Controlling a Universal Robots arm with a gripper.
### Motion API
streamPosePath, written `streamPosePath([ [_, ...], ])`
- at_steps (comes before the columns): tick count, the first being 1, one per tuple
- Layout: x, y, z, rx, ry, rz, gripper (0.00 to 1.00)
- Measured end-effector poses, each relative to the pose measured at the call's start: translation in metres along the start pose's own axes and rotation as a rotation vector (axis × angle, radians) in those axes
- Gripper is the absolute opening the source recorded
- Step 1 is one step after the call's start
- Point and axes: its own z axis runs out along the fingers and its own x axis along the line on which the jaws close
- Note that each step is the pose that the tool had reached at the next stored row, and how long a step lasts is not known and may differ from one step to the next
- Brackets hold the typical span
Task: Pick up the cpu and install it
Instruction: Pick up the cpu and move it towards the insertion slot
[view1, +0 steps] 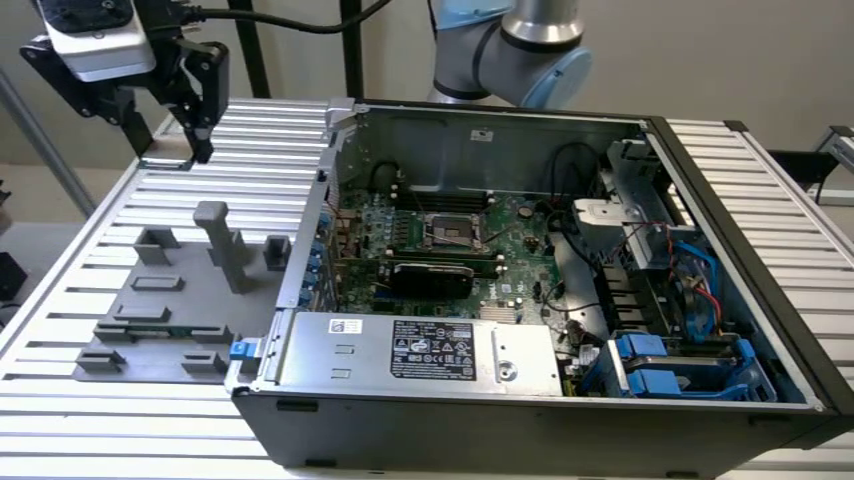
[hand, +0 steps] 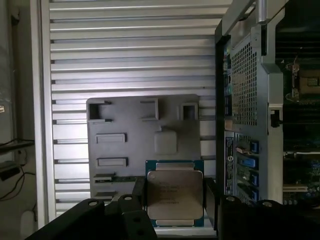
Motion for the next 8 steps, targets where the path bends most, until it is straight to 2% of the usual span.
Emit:
streamPosePath([
  [8,-0.036,0.0040,-0.0031,-0.0001,0.0000,0.000,0.55],
])
